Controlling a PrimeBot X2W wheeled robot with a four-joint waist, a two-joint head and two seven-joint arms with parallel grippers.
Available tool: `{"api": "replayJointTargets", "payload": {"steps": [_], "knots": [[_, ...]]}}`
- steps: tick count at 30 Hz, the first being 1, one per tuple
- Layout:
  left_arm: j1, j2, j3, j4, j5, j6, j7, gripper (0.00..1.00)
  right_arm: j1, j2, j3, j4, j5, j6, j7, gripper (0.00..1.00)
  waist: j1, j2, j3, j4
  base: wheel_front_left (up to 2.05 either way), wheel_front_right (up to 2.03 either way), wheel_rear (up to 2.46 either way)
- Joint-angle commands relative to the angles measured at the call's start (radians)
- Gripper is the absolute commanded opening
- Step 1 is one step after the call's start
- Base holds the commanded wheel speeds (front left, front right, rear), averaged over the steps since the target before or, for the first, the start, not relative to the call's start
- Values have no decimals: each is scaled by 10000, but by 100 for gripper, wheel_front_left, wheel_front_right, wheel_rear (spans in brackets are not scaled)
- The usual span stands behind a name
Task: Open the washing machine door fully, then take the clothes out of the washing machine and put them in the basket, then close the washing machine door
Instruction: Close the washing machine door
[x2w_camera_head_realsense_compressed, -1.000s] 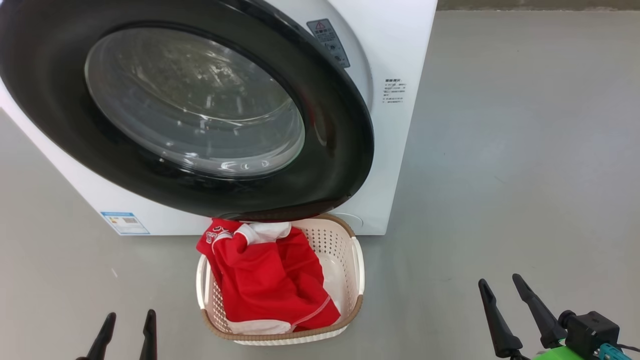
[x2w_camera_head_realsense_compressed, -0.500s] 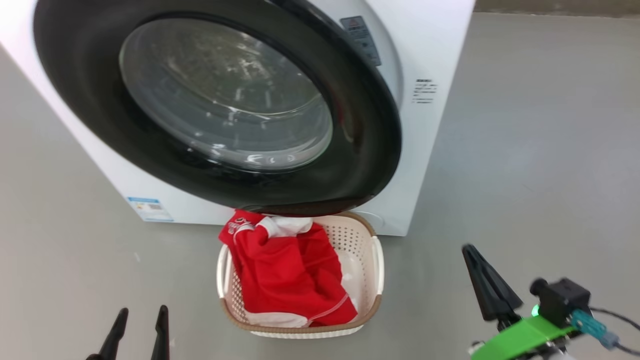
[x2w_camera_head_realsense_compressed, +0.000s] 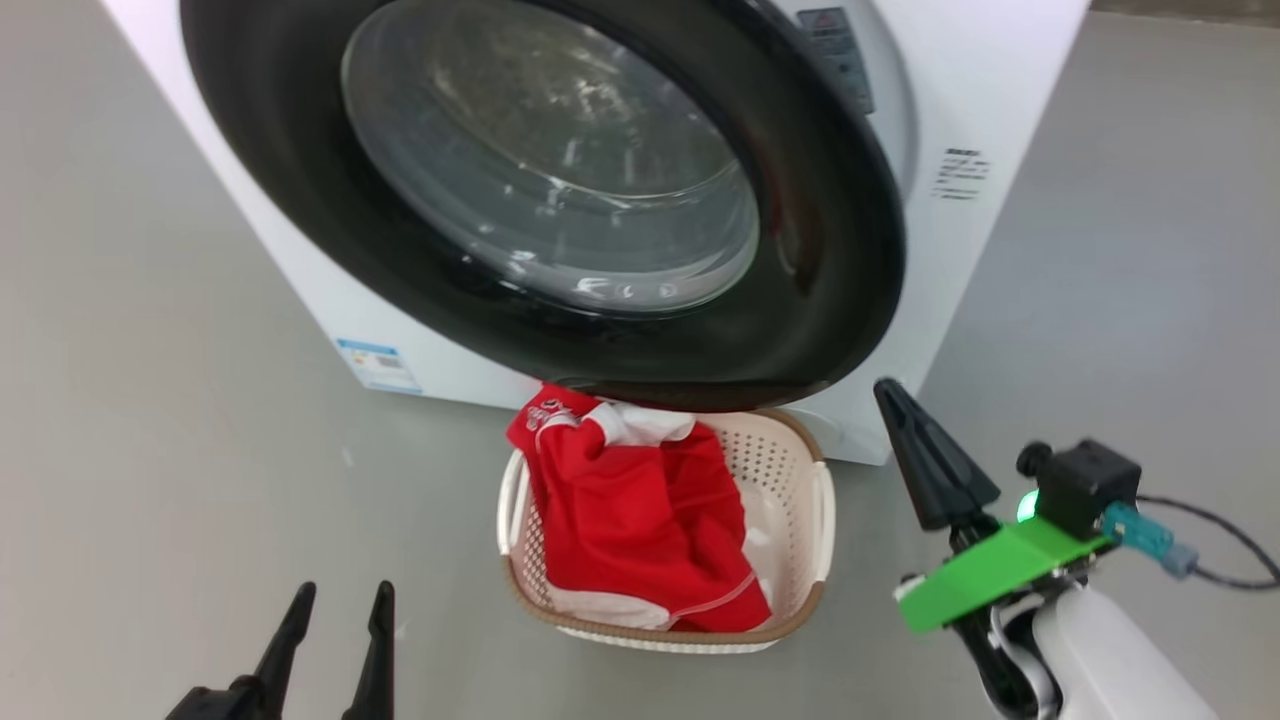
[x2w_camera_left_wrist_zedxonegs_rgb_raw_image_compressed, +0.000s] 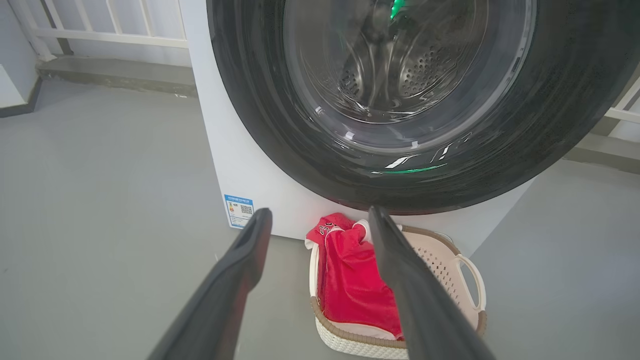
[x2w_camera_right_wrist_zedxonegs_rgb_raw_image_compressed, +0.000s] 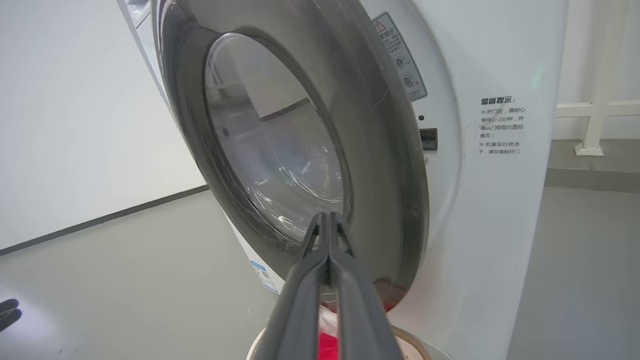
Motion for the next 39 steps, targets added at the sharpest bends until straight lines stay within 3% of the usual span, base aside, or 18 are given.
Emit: {"api": "replayJointTargets", "payload": {"steps": [1,13,39], "knots": [[-384,68,251,-210,46,6,-122,100,-497,44,147,-90,207,63,-65,0,0,0,233,284,0,0,0],[-938,-2,-143,-243,-205,6,-122,100,-2122,-3,-42,706,325,63,-65,0,0,0,1072,803,0,0,0],[-1869,-8,-798,-398,-973,6,-122,100,-4104,-454,-1506,671,160,63,-65,0,0,0,2362,1401,0,0,0]]}}
